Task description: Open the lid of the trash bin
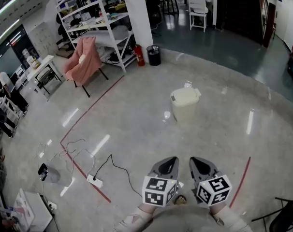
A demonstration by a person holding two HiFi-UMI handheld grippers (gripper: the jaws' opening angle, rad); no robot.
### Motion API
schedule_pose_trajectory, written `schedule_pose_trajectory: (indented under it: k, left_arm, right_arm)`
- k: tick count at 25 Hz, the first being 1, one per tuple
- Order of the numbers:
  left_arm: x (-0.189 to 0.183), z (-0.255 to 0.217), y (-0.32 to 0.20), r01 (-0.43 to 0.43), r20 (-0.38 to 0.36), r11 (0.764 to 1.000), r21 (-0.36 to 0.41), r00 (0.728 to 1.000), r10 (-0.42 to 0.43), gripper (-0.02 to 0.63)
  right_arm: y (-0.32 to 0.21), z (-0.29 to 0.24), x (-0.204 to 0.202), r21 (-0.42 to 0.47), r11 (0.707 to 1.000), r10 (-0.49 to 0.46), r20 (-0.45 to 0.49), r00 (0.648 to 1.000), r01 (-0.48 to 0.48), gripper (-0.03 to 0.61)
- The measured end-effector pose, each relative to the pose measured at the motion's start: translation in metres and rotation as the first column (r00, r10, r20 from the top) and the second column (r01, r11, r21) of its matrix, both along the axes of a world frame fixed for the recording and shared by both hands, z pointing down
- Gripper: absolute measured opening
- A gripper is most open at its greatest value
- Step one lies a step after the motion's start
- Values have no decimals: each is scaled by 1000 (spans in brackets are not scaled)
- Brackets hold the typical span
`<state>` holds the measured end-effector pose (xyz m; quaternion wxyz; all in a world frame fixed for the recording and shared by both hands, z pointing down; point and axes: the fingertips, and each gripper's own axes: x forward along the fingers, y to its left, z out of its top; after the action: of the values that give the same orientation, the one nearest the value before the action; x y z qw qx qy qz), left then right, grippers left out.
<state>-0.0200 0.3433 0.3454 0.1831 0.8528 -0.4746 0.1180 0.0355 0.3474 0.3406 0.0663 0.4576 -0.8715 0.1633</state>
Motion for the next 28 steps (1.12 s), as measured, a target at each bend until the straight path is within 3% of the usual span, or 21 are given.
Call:
schedule_pose_trajectory:
  k: [4, 14, 28]
  left_arm:
    - [1, 5, 5, 6, 24, 1000, 6, 1000, -6, 2]
    - [17, 6, 14, -23, -46, 1000, -3, 999, 22, 2]
    - [30, 20, -15, -11, 4, 999, -36, 1000, 11, 2]
  right_arm:
    - [7, 3, -2, 4, 1000, -15, -15, 1000, 15, 3]
    - [10, -3, 9, 36, 999, -34, -3, 999, 34, 3]
    - [-7, 6, 19, -1, 998, -63, -19, 998, 63, 3]
